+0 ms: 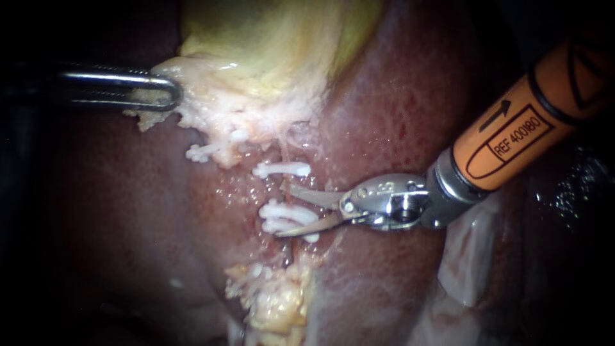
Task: Go to the cutting position right tube
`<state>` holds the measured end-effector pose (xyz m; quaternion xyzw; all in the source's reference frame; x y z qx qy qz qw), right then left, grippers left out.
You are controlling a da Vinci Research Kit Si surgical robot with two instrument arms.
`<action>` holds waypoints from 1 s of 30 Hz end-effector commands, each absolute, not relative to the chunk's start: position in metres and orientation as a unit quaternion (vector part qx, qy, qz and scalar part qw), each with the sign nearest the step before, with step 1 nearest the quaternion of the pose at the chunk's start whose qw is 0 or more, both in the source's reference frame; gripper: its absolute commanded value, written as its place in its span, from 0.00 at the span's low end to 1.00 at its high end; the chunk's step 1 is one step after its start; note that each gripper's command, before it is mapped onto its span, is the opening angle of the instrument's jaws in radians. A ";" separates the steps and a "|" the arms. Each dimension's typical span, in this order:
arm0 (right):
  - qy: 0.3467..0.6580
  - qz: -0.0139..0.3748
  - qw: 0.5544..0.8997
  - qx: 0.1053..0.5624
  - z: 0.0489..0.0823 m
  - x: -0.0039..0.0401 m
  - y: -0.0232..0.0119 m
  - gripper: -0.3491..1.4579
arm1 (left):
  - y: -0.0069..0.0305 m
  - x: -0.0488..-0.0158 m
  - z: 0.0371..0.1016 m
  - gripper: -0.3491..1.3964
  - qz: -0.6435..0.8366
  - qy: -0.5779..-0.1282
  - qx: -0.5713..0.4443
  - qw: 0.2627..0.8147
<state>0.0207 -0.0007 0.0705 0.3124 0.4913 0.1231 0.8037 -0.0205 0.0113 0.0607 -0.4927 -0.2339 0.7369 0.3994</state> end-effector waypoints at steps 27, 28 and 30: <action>0.563 0.094 0.738 0.358 0.0714 0.0261 0.0004 0.91 | 0.0114 -0.0207 0.0607 0.00 0.737 -0.233 -0.493 0.400; 0.562 0.096 0.738 0.361 0.0712 0.0262 0.0003 0.91 | 0.0114 -0.0208 0.0607 0.00 0.737 -0.233 -0.493 0.400; 0.564 0.098 0.735 0.364 0.0707 0.0265 0.0002 0.91 | 0.0114 -0.0208 0.0608 0.00 0.737 -0.233 -0.493 0.400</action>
